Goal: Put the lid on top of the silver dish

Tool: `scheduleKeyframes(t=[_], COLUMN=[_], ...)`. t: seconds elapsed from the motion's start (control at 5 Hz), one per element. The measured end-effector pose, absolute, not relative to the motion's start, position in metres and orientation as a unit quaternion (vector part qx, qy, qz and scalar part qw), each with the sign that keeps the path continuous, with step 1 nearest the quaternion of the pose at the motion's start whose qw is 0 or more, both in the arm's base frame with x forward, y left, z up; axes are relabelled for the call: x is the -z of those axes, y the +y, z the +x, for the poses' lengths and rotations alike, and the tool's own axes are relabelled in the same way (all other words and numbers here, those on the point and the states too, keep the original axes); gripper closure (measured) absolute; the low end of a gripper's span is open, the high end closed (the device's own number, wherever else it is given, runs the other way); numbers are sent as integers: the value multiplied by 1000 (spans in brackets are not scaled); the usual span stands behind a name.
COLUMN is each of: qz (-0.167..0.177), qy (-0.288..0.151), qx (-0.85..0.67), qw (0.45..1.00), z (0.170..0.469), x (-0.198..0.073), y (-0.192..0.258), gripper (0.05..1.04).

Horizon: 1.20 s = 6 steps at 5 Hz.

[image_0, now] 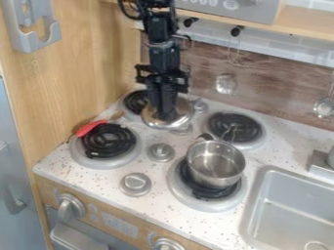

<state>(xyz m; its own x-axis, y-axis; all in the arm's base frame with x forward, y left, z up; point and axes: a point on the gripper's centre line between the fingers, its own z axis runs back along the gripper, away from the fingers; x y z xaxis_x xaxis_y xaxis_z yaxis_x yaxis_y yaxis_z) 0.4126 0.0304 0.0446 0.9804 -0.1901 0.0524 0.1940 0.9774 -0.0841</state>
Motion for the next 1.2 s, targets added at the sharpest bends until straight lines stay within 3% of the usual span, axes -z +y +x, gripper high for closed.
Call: scheduleKeyframes(t=[0.8,1.2], qz=[2,14], qy=[1,1], qx=[242,281], qw=[970,960], z=[459,448], x=[-1,8], y=[-27,-30], gripper=[843,843])
